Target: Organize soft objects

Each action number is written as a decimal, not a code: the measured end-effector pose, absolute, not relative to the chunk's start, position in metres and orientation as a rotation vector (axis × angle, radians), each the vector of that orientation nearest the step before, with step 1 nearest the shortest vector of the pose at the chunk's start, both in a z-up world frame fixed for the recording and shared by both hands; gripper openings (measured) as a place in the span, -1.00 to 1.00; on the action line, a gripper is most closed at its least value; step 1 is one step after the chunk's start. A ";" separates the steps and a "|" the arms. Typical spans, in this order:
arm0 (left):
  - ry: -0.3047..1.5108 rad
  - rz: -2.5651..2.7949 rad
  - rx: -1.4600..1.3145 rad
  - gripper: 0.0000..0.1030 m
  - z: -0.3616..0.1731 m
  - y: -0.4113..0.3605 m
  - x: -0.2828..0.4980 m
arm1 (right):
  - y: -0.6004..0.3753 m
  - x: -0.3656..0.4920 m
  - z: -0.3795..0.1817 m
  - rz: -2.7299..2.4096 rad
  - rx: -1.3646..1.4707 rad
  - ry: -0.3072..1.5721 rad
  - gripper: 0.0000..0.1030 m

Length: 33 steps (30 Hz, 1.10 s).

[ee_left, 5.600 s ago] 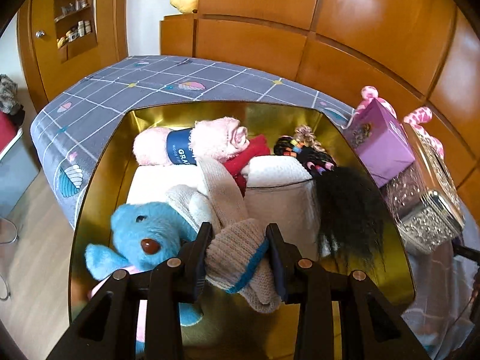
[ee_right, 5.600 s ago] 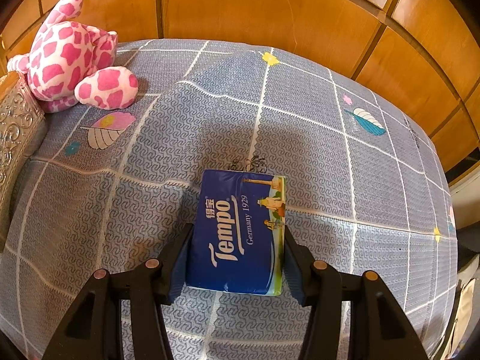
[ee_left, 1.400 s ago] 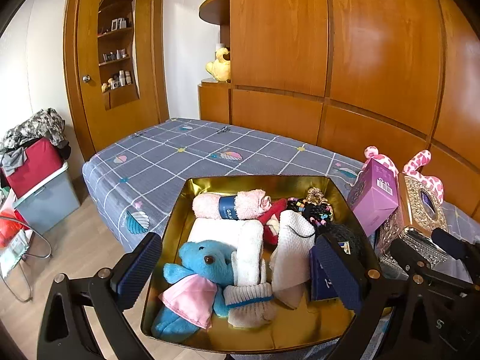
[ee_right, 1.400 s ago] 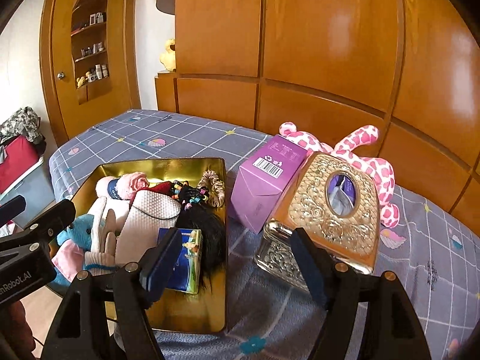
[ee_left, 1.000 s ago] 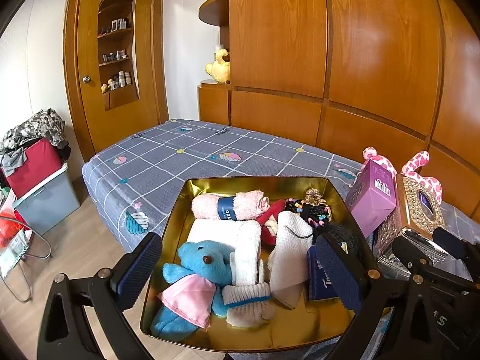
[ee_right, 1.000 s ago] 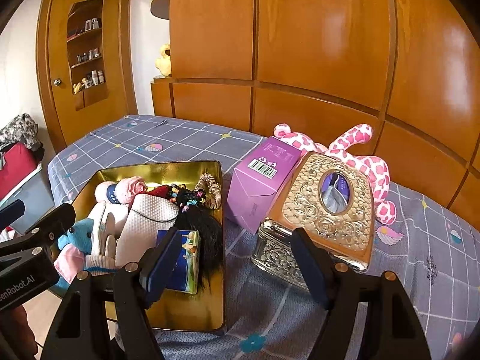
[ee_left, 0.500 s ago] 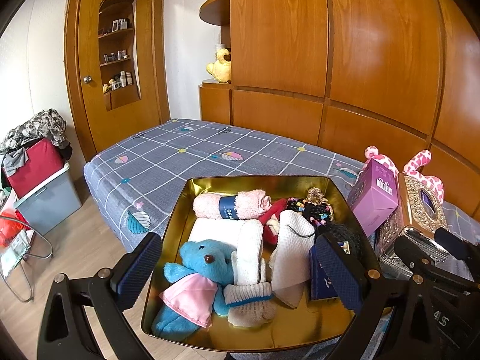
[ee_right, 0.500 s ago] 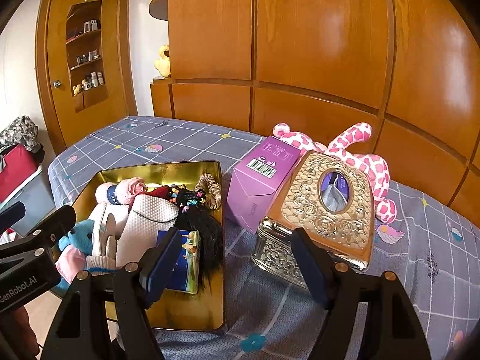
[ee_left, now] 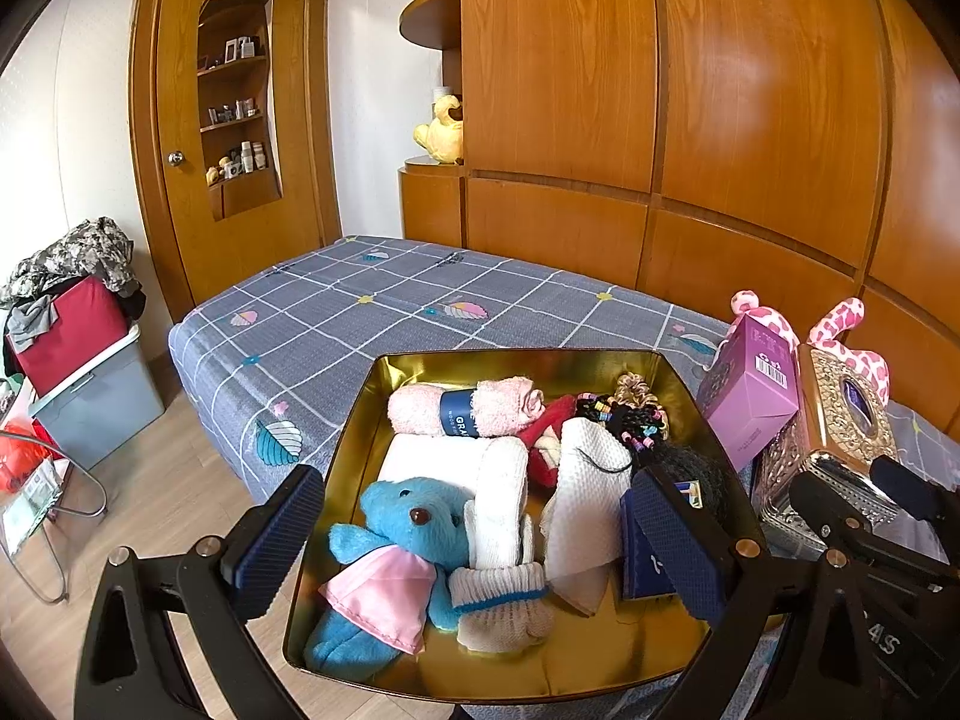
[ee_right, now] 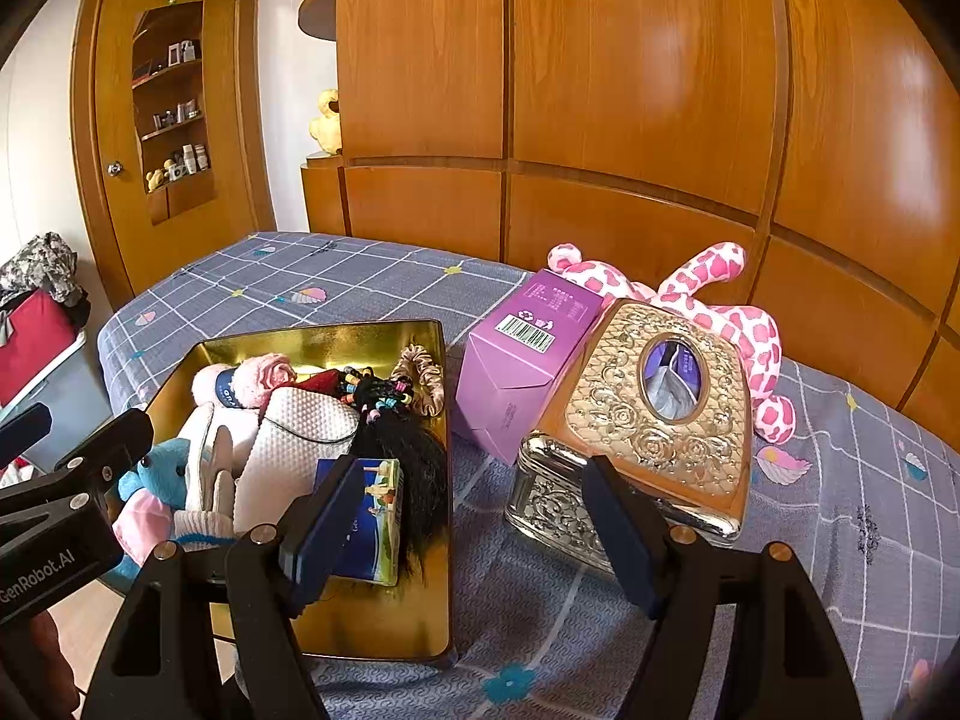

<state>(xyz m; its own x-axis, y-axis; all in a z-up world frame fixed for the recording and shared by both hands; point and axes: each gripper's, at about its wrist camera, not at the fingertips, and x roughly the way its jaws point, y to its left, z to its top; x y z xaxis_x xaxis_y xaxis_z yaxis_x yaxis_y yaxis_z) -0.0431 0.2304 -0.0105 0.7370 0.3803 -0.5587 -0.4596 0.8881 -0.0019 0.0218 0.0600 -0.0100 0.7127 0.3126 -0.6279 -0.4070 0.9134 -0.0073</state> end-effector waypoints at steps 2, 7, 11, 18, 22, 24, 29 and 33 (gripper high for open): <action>0.581 0.463 -0.143 0.99 -0.010 0.230 -0.043 | 0.060 0.022 -0.010 0.401 -0.150 0.667 0.47; 0.585 0.466 -0.143 0.99 -0.011 0.231 -0.043 | 0.060 0.022 -0.010 0.401 -0.146 0.667 0.47; 0.589 0.468 -0.142 0.99 -0.011 0.231 -0.042 | 0.059 0.022 -0.011 0.399 -0.142 0.669 0.47; 0.590 0.468 -0.140 0.99 -0.012 0.231 -0.042 | 0.059 0.022 -0.011 0.399 -0.142 0.669 0.47; 0.594 0.464 -0.143 0.99 -0.012 0.231 -0.042 | 0.058 0.022 -0.011 0.399 -0.142 0.669 0.47; 0.597 0.460 -0.145 0.99 -0.012 0.231 -0.042 | 0.058 0.022 -0.012 0.398 -0.141 0.670 0.47; 0.594 0.452 -0.136 0.99 -0.013 0.230 -0.042 | 0.059 0.022 -0.014 0.395 -0.140 0.672 0.47; 0.580 0.452 -0.142 0.98 -0.012 0.230 -0.044 | 0.058 0.022 -0.015 0.390 -0.137 0.672 0.47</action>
<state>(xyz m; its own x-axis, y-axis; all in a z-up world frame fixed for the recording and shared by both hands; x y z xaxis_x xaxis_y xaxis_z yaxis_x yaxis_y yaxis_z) -0.0441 0.2303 -0.0120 0.7420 0.3719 -0.5578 -0.4506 0.8927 -0.0041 0.0221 0.0578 -0.0148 0.7135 0.3070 -0.6299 -0.3945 0.9189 0.0009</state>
